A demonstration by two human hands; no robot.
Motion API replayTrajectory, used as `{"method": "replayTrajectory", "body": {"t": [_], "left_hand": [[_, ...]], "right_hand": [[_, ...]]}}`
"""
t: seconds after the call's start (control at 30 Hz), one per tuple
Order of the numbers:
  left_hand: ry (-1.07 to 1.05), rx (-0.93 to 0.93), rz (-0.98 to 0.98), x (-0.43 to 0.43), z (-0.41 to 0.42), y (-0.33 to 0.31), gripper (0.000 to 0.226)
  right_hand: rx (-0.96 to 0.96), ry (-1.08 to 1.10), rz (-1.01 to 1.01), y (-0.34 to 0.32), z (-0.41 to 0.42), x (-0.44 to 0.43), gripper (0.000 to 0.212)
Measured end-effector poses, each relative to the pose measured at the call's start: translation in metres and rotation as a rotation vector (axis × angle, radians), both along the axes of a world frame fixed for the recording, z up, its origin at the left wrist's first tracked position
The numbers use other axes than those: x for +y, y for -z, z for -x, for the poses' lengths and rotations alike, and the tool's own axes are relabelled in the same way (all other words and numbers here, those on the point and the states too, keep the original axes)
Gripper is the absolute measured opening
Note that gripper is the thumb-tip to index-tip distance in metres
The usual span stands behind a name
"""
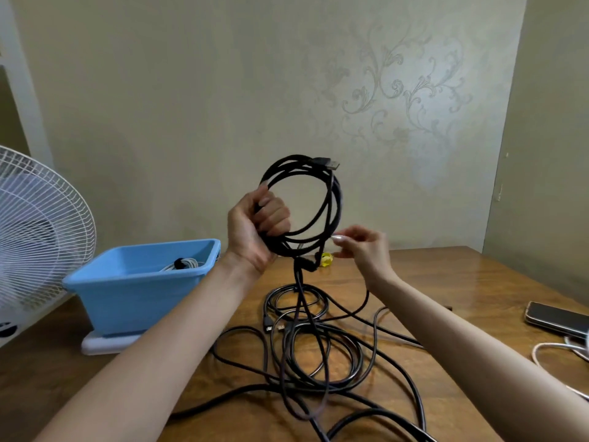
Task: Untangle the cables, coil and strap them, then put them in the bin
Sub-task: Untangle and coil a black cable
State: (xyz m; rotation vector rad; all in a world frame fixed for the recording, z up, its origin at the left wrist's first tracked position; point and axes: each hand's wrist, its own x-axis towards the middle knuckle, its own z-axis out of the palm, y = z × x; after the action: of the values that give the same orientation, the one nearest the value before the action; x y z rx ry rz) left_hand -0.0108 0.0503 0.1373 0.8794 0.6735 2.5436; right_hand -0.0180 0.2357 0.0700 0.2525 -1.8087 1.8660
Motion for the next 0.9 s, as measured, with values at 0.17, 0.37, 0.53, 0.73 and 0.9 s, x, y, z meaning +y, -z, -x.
{"method": "replayTrajectory", "body": {"t": [0.17, 0.37, 0.53, 0.73, 0.9], "left_hand": [[0.119, 0.050, -0.009, 0.016, -0.007, -0.006, 0.038], [-0.141, 0.087, 0.043, -0.010, 0.002, -0.010, 0.038], [-0.538, 0.014, 0.129, -0.049, 0.023, -0.002, 0.042], [-0.751, 0.046, 0.290, -0.056, 0.031, 0.022, 0.038], [-0.673, 0.141, 0.455, -0.050, 0.030, 0.029, 0.039]], "right_hand": [[0.078, -0.183, -0.564, 0.014, 0.002, -0.041, 0.014], [-0.197, -0.861, -0.592, 0.048, -0.019, -0.037, 0.025], [-0.322, -1.010, -0.166, 0.047, -0.027, 0.016, 0.023], [-0.199, -0.568, 0.056, 0.027, -0.020, 0.057, 0.024], [-0.281, 0.042, 0.095, 0.015, -0.010, 0.061, 0.015]]}}
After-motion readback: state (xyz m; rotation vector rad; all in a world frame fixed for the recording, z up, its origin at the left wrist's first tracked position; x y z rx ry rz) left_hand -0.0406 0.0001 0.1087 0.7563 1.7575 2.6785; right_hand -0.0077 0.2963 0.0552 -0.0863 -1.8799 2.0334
